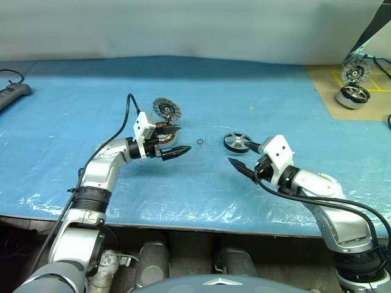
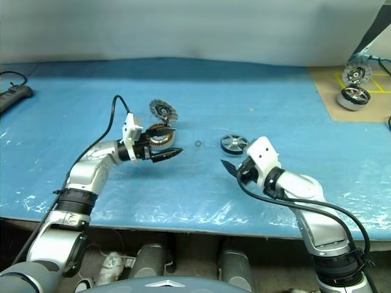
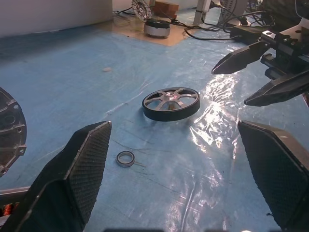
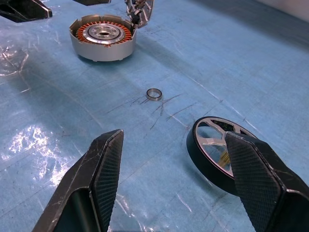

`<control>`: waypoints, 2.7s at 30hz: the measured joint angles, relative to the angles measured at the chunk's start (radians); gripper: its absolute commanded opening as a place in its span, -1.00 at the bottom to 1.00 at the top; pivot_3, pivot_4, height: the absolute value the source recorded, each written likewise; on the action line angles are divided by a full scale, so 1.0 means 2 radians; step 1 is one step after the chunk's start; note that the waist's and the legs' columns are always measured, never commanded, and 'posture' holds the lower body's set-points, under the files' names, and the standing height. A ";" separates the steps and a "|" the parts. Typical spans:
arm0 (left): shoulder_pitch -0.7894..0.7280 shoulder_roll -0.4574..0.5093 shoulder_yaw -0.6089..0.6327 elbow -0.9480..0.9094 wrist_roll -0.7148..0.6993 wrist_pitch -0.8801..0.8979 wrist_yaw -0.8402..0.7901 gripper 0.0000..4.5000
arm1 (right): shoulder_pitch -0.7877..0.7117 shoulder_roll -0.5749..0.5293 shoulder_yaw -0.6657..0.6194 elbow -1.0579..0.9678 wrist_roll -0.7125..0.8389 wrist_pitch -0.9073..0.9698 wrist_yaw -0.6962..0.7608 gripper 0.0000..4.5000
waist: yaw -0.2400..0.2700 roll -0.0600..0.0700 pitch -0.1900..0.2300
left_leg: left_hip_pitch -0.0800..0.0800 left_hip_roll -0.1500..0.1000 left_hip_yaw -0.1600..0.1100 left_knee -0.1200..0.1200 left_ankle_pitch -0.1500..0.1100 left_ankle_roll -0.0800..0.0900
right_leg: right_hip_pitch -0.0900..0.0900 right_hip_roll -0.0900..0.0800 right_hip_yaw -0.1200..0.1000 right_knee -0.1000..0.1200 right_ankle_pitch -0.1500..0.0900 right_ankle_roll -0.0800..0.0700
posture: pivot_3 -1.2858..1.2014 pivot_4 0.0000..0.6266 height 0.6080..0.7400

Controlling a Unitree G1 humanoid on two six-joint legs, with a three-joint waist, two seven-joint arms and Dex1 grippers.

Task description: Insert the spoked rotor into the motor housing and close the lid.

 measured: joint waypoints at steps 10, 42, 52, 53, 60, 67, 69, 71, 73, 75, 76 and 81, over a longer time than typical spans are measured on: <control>0.000 0.000 0.000 0.000 0.000 0.000 -0.002 0.99 | -0.001 0.000 0.001 0.000 -0.001 0.000 -0.004 0.58 | 0.000 0.000 0.000 | 0.000 0.000 0.000 0.000 0.000 0.000 | 0.000 0.000 0.000 0.000 0.000 0.000 | 0.03 -0.52 1.00; -0.236 0.089 -0.103 0.350 0.227 -0.262 -0.076 0.99 | -0.002 0.005 0.027 0.021 -0.028 -0.021 -0.011 0.58 | 0.007 -0.001 0.000 | 0.000 0.000 0.000 0.000 0.001 -0.002 | 0.000 0.000 0.000 0.000 0.000 0.000 | 0.03 -0.52 1.00; -0.262 0.050 -0.131 0.421 0.293 -0.273 -0.034 0.99 | 0.027 0.018 0.027 0.015 -0.039 -0.022 -0.038 0.58 | 0.010 -0.001 0.001 | 0.000 0.000 0.000 0.000 0.001 -0.002 | 0.000 0.000 0.000 0.000 0.000 0.000 | 0.03 -0.52 1.00; -0.268 0.050 -0.134 0.426 0.302 -0.271 -0.023 0.99 | 0.030 0.018 0.026 0.015 -0.039 -0.022 -0.040 0.58 | 0.010 -0.001 0.001 | 0.000 0.000 0.000 0.000 0.001 -0.002 | 0.000 0.000 0.000 0.000 0.000 0.000 | 0.03 -0.52 1.00; -0.272 0.049 -0.139 0.431 0.319 -0.272 -0.013 0.99 | 0.043 0.018 0.025 0.010 -0.041 -0.022 -0.052 0.58 | 0.010 -0.001 0.001 | 0.000 0.000 0.000 0.000 0.001 -0.002 | 0.000 0.000 0.000 0.000 0.000 0.000 | 0.03 -0.52 1.00; -0.266 0.046 -0.140 0.428 0.319 -0.286 -0.029 0.99 | 0.049 0.018 0.025 0.008 -0.042 -0.022 -0.054 0.58 | 0.010 -0.001 0.001 | 0.001 0.000 0.000 0.000 0.000 0.000 | 0.001 0.000 0.000 0.000 0.000 0.000 | 0.03 -0.52 1.00; -0.265 0.047 -0.141 0.428 0.319 -0.294 -0.029 0.83 | 0.049 0.018 0.025 0.008 -0.043 -0.021 -0.054 0.58 | 0.010 -0.001 0.001 | 0.001 0.000 0.000 0.000 0.000 0.000 | 0.001 0.000 0.000 0.000 0.000 0.000 | 0.03 -0.52 1.00; -0.264 0.049 -0.141 0.428 0.320 -0.299 -0.029 0.61 | 0.049 0.018 0.025 0.008 -0.043 -0.021 -0.054 0.58 | 0.010 -0.001 0.001 | 0.002 0.000 0.000 0.000 0.000 0.000 | 0.001 0.000 0.000 0.000 0.000 0.000 | 0.03 -0.52 1.00; -0.264 0.050 -0.142 0.429 0.320 -0.304 -0.029 0.32 | 0.049 0.017 0.025 0.008 -0.044 -0.020 -0.053 0.58 | 0.010 -0.001 0.001 | 0.002 0.000 0.000 0.000 0.000 0.000 | 0.002 0.000 0.000 0.000 0.000 0.000 | 0.03 -0.52 1.00; -0.263 0.050 -0.142 0.430 0.321 -0.307 -0.027 0.13 | 0.049 0.016 0.025 0.008 -0.045 -0.020 -0.053 0.58 | 0.010 -0.001 0.001 | 0.004 0.000 0.000 0.000 0.000 0.000 | 0.004 0.000 0.000 0.000 0.000 0.000 | 0.03 -0.52 1.00; -0.262 0.051 -0.143 0.430 0.322 -0.310 -0.026 0.00 | 0.048 0.016 0.025 0.008 -0.045 -0.020 -0.053 0.58 | 0.010 -0.001 0.001 | 0.006 0.000 0.000 0.000 0.000 0.000 | 0.005 0.000 0.000 0.000 0.000 0.000 | 0.03 -0.52 1.00; -0.254 0.059 -0.142 0.432 0.321 -0.320 -0.031 -0.39 | 0.048 0.015 0.025 0.008 -0.047 -0.020 -0.052 0.58 | 0.012 -0.001 0.001 | 0.012 -0.001 0.000 -0.002 0.000 0.000 | 0.010 -0.001 0.000 -0.001 -0.002 0.004 | 0.03 -0.52 1.00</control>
